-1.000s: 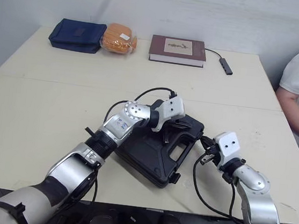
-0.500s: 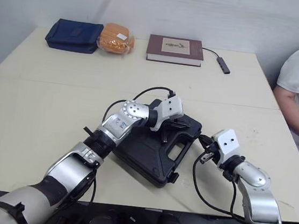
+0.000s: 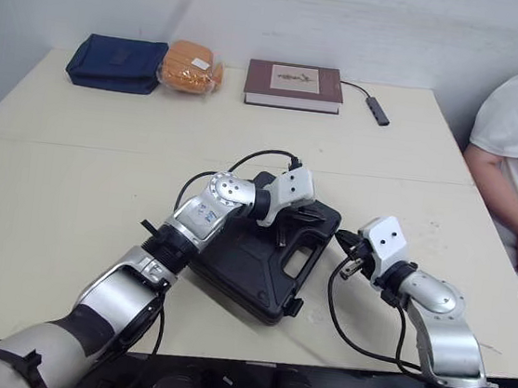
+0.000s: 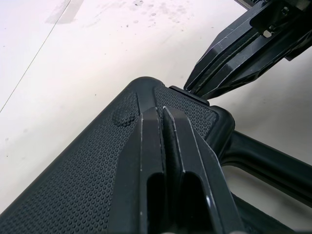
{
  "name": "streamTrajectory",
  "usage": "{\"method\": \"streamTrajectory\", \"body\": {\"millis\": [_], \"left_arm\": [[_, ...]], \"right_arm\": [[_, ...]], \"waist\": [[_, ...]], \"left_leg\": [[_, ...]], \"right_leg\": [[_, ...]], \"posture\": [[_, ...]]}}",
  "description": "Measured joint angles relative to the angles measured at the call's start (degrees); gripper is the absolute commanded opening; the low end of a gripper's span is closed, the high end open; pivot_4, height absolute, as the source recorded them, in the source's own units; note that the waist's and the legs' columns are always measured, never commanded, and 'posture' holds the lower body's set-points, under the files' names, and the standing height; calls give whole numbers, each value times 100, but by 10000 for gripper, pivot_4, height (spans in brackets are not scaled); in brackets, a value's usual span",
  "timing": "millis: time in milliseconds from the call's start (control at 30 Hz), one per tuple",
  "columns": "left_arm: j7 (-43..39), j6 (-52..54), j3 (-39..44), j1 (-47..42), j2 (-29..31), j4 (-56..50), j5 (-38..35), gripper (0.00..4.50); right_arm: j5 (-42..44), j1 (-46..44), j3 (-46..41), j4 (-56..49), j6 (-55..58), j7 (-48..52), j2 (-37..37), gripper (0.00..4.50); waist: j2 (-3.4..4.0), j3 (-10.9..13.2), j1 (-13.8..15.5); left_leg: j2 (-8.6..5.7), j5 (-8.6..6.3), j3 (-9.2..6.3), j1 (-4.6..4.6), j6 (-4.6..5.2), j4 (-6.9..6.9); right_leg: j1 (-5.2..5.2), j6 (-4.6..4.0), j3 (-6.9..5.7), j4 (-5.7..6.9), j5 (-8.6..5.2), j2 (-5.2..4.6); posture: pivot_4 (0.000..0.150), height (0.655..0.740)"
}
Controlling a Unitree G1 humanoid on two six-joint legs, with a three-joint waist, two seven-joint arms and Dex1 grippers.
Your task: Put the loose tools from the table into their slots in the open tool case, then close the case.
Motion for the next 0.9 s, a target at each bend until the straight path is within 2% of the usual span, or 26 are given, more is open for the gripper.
{"method": "streamTrajectory", "body": {"millis": [167, 533, 767, 900], "left_arm": [[-5, 11, 0, 4, 25, -4, 1, 937], [-9, 10, 0, 62, 33, -8, 1, 937], [70, 14, 64, 178, -41, -148, -19, 937], [-109, 188, 345, 483, -2, -653, -379, 937]], "right_arm": [[-131, -239, 192, 91, 2, 25, 25, 0], [-301, -344, 340, 85, 70, 73, -15, 0], [-121, -321, 275, -296, -144, 365, -241, 0], [-49, -102, -30, -332, -447, 584, -648, 0]], "waist": [[-8, -1, -104], [-56, -27, -114], [-53, -36, -64], [-25, -16, 35]], "left_leg": [[0, -2, -3, 22, -11, -20], [0, 2, -3, 56, -33, -65], [-3, 2, -6, 54, -34, -80], [-9, 2, -5, 32, -33, -90]], "right_leg": [[7, -9, 21, 0, -4, 11], [0, -25, 63, -3, -8, 34], [-2, -26, 63, -20, -9, 33], [-21, -23, 62, -32, -7, 30]], "posture": [[1500, 7400], [1500, 7400], [1500, 7400], [1500, 7400]]}}
